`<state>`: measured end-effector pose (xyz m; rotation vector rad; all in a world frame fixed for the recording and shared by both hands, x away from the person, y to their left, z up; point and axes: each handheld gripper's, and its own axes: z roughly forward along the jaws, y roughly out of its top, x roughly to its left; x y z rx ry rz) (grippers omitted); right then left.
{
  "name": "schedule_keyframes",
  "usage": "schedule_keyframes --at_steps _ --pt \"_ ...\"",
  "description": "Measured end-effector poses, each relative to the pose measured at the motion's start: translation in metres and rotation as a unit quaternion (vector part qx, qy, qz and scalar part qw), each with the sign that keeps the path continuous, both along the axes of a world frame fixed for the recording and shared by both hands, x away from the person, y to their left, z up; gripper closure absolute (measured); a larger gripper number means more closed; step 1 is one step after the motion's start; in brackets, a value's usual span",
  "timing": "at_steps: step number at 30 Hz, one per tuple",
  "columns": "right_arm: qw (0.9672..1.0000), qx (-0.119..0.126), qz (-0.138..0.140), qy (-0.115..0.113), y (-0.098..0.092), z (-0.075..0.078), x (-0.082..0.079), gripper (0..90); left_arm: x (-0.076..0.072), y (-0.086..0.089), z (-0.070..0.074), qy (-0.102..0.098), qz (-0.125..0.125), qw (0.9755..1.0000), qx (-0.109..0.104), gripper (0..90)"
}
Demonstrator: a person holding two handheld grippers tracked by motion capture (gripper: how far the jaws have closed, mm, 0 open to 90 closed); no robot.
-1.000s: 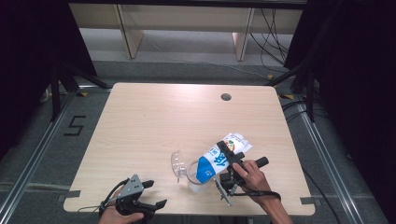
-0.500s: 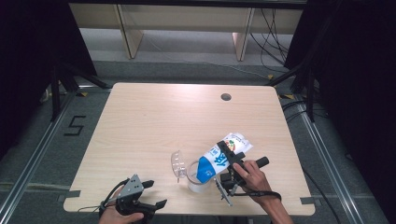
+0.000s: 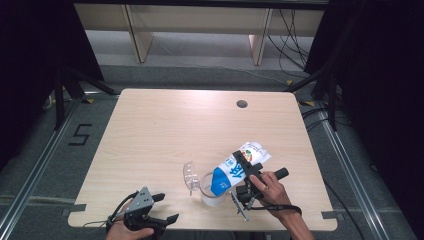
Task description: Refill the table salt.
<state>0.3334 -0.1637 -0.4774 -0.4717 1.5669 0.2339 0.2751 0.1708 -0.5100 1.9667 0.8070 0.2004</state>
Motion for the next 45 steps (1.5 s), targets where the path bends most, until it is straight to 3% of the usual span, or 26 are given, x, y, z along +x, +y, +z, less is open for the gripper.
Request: schedule_keyframes --at_steps 4,6,10,12,13,14,17,22,23,24,25,26,31,32,45 --pt "0.9997 0.009 -0.018 0.013 -0.0015 -0.0015 -0.0014 53.3 -0.0002 -0.0001 0.0000 -0.001 0.001 1.0000 0.000 15.3" --pt "1.0000 -0.003 -0.004 0.000 -0.0004 0.0004 -0.0003 53.4 -0.0001 0.0000 0.0000 0.000 0.001 1.0000 0.000 15.3" --pt "0.9999 0.011 -0.004 0.008 -0.0006 -0.0026 -0.0003 53.7 0.0000 -0.0001 -0.0002 -0.001 0.001 1.0000 -0.001 15.3" --pt "1.0000 -0.007 -0.001 -0.004 0.0009 0.0005 -0.0011 53.8 0.0001 0.0002 -0.0001 -0.001 0.000 1.0000 0.000 15.3" --pt "0.9999 0.007 -0.005 0.006 0.0002 -0.0024 -0.0009 53.9 0.0004 0.0009 0.0001 -0.002 -0.002 1.0000 0.004 15.3" --pt "0.9999 0.004 -0.011 0.011 0.0003 -0.0025 -0.0014 53.9 0.0001 0.0000 -0.0002 -0.001 0.001 1.0000 -0.001 15.3" --pt "1.0000 -0.008 -0.003 -0.003 0.0014 0.0000 -0.0016 54.2 0.0001 0.0000 -0.0001 -0.001 0.001 1.0000 -0.001 15.3" --pt "0.9999 -0.008 -0.003 -0.010 0.0013 0.0011 -0.0016 54.5 0.0004 0.0006 0.0000 -0.001 -0.001 1.0000 0.002 15.3" --pt "0.9999 0.009 -0.006 0.004 0.0001 -0.0021 -0.0010 54.5 0.0004 0.0006 0.0000 -0.001 -0.001 1.0000 0.003 15.3" --pt "0.9999 0.008 -0.006 0.003 0.0000 -0.0020 -0.0011 54.6 0.0003 0.0006 0.0000 -0.001 -0.001 1.0000 0.003 15.3" --pt "0.9999 -0.008 -0.003 -0.012 0.0010 0.0011 -0.0016 54.7 0.0004 0.0007 0.0000 -0.002 -0.001 1.0000 0.003 15.3" --pt "0.9999 -0.009 -0.002 -0.012 0.0011 0.0012 -0.0016 54.6 0.0004 0.0007 0.0000 -0.002 -0.001 1.0000 0.003 15.3" --pt "0.9999 -0.005 -0.003 -0.009 0.0009 0.0016 -0.0017 55.2 0.0004 0.0007 0.0000 -0.002 -0.001 1.0000 0.003 15.3" --pt "0.9999 0.010 -0.009 0.003 -0.0002 -0.0014 -0.0012 55.2 0.0003 0.0006 -0.0001 -0.001 -0.001 1.0000 0.002 15.3" --pt "0.9999 0.005 -0.011 -0.001 -0.0006 -0.0017 -0.0014 55.4 0.0002 0.0007 0.0000 -0.001 -0.001 1.0000 0.003 15.3"
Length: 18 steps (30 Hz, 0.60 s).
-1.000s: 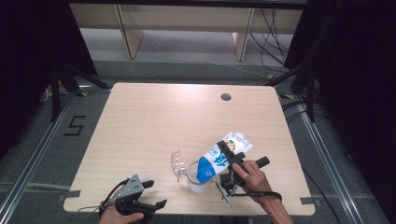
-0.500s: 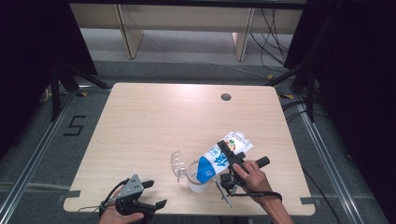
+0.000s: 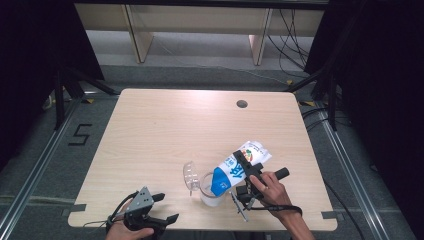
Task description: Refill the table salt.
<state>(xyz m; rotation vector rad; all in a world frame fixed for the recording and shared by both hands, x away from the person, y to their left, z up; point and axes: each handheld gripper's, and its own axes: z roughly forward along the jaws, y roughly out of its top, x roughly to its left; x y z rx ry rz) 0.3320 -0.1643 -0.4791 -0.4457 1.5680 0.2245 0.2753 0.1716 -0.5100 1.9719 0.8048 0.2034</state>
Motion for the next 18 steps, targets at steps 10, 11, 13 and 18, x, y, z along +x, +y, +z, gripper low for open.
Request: schedule_keyframes --at_steps 10,11,13,18 --pt "1.0000 -0.002 0.000 -0.002 -0.0002 0.0008 0.0000 55.9 0.0001 0.0000 -0.0001 0.000 0.000 1.0000 0.000 15.3" --pt "1.0000 -0.002 -0.001 -0.003 -0.0002 0.0009 -0.0001 55.9 0.0001 0.0001 0.0000 0.000 0.000 1.0000 0.001 15.3" --pt "1.0000 -0.005 -0.003 -0.006 -0.0002 0.0009 -0.0005 55.9 0.0001 -0.0001 0.0000 0.000 0.000 1.0000 0.000 15.3" --pt "0.9997 -0.018 0.006 -0.017 0.0011 0.0036 -0.0006 55.9 0.0001 -0.0001 -0.0001 0.000 0.000 1.0000 0.001 15.3"
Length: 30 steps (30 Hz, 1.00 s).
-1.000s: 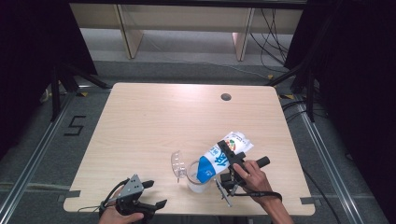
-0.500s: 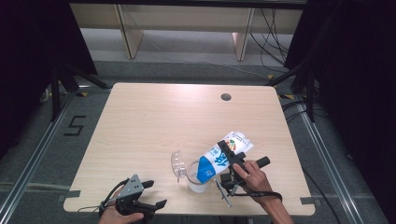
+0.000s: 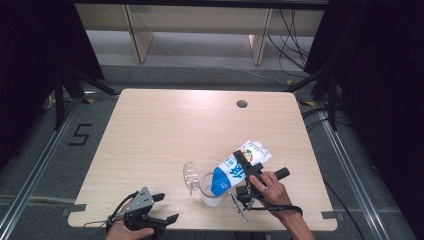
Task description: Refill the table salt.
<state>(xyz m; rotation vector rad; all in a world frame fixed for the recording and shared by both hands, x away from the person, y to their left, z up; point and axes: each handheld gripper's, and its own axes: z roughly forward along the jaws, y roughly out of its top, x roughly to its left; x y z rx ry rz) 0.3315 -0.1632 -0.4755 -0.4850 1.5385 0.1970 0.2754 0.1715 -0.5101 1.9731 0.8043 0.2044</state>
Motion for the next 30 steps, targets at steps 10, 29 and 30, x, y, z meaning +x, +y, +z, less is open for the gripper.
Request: schedule_keyframes --at_steps 10,29,30 --pt "1.0000 -0.005 0.001 -0.003 0.0002 -0.0003 0.0001 56.0 0.0000 0.0000 0.0000 -0.001 -0.001 1.0000 0.001 15.3" --pt "1.0000 0.000 -0.009 0.004 -0.0001 -0.0035 -0.0011 57.0 -0.0001 -0.0001 0.0000 0.000 0.000 1.0000 0.000 15.3" --pt "0.9999 0.000 -0.009 0.004 -0.0001 -0.0034 -0.0011 57.0 0.0000 0.0000 0.0000 -0.001 -0.001 1.0000 0.001 15.3"
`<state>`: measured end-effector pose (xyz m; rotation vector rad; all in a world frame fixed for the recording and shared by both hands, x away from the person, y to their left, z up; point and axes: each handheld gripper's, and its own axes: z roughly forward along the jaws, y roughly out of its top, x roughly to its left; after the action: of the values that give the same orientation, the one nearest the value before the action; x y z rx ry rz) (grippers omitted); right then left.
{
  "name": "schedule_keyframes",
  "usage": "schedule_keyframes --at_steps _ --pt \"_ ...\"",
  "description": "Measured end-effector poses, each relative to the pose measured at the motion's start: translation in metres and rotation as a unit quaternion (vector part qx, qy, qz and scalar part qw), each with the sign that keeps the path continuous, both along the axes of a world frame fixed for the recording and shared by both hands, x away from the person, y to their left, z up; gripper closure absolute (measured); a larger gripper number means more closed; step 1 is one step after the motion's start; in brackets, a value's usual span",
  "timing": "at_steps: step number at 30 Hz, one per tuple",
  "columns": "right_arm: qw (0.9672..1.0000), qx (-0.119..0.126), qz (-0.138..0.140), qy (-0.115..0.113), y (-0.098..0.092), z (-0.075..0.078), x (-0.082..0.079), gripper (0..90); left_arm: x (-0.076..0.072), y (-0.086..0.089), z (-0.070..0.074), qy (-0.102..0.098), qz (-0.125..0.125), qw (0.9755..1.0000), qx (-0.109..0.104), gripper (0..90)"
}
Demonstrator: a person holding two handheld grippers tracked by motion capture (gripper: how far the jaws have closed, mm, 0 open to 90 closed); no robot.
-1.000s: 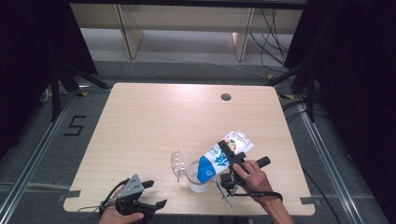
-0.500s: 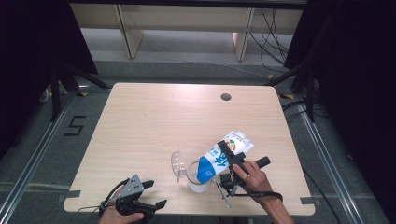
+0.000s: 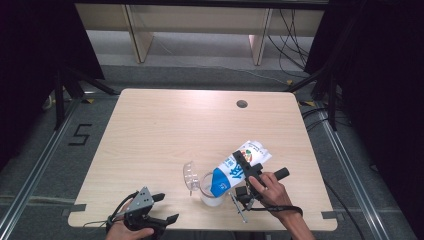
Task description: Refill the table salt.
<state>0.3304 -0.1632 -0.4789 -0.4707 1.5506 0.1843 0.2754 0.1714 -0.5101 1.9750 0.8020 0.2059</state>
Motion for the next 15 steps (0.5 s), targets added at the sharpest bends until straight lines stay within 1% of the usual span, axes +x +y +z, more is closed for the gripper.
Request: schedule_keyframes --at_steps 14,15 --pt "1.0000 -0.003 -0.001 -0.004 -0.0004 0.0007 -0.0001 58.1 0.0000 0.0000 0.0000 0.001 0.000 1.0000 -0.001 15.3" --pt "1.0000 -0.005 -0.002 -0.001 -0.0005 0.0008 0.0000 58.1 0.0000 0.0001 0.0000 0.000 0.000 1.0000 0.000 15.3"
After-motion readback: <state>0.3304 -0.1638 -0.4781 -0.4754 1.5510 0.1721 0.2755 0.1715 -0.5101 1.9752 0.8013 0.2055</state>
